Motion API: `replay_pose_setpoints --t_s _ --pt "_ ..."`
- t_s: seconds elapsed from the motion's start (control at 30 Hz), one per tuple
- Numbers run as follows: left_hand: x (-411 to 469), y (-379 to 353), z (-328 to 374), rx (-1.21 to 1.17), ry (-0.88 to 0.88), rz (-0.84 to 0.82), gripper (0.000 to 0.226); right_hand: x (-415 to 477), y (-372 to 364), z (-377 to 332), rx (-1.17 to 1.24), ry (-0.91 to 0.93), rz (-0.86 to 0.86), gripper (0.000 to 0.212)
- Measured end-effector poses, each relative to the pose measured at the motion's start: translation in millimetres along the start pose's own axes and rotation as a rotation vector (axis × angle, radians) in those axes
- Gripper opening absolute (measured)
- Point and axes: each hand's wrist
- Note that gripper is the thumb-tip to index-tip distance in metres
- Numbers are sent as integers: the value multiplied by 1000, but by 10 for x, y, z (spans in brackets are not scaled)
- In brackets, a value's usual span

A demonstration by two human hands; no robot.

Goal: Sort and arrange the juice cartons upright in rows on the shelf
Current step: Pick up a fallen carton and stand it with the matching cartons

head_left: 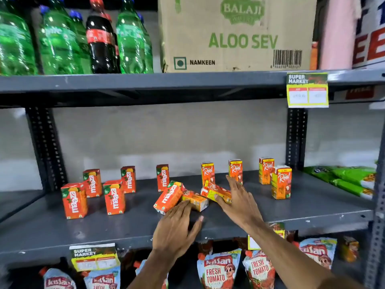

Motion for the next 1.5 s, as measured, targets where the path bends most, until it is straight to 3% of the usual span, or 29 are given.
replay_pose_setpoints --t_s 0.1,0.27,0.37,0.5,0.7,0.93,1.07,1.3,1.5 --pt "-21 -57 0 52 -39 28 55 57 -113 94 67 -44 -55 78" --pt "-6 -161 -9 165 -81 126 50 119 -204 166 160 -62 -53 55" --pt "-1 -135 15 141 -60 85 48 129 -218 199 269 -81 -57 47" --pt "-21 -122 34 127 -52 86 40 55 -182 195 297 -104 -41 52" --pt "-22 -98 29 39 -100 127 28 -113 -42 -13 355 -28 181 49" --pt "26 -78 71 12 -133 310 21 -184 373 -528 515 69 516 58" --pt "24 -76 68 22 -122 307 32 -327 649 -790 522 148 671 56" --pt "15 -85 73 13 -111 295 34 -439 890 -960 541 221 782 55" --pt "18 -92 56 38 -110 290 36 -403 841 -912 529 216 754 58"
Point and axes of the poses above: each hand's wrist, its own x-axis towards the middle knuckle, its own y-axis out of the back of the hand, z = x × y, and after that the axes turned 4 degrees about -y, right-handed
